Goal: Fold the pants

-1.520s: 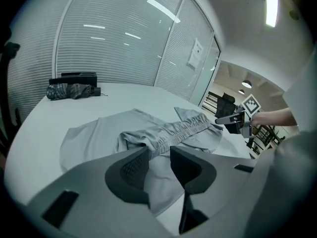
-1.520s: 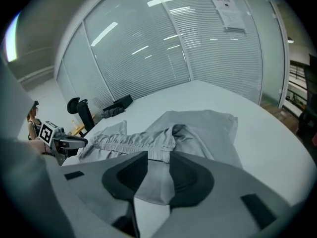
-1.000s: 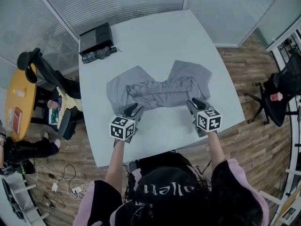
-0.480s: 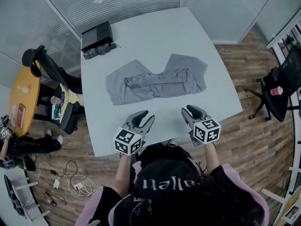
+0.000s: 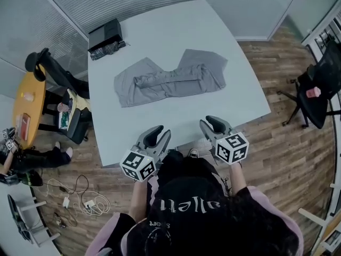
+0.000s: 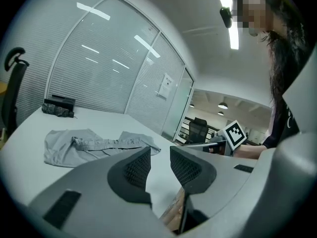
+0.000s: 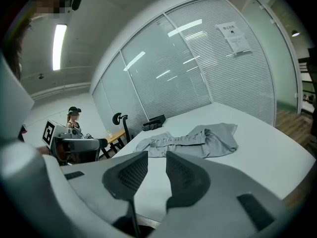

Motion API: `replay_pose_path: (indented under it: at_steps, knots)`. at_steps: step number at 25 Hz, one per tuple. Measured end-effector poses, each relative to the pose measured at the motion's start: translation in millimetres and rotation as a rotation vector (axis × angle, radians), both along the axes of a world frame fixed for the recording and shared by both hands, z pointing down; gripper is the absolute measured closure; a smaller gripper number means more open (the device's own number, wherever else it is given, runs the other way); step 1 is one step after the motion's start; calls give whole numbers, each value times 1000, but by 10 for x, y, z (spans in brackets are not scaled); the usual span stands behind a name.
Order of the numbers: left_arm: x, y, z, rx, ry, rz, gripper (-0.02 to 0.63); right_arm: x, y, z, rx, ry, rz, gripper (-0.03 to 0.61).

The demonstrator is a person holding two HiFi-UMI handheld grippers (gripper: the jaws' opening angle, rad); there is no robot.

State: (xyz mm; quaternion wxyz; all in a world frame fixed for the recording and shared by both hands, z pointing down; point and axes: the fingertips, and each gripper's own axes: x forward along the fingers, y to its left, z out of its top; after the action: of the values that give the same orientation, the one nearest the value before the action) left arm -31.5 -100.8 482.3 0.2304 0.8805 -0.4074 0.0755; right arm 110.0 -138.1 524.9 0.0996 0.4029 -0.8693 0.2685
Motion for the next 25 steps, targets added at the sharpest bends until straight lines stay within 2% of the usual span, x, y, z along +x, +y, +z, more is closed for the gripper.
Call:
replay_pose_path:
  at_steps: [7,16,25]
  knots:
    - [51,162,23,-16,-36,-5,476,36,144,-102,23,-35,-12,457]
    - [-44,263,-49,-3,-60,10,477,-117,277,-126,31,-19,-34,471]
    - [-398,610,-89,9,-59,70,477,-583,677,-254,43,-25,-7,486]
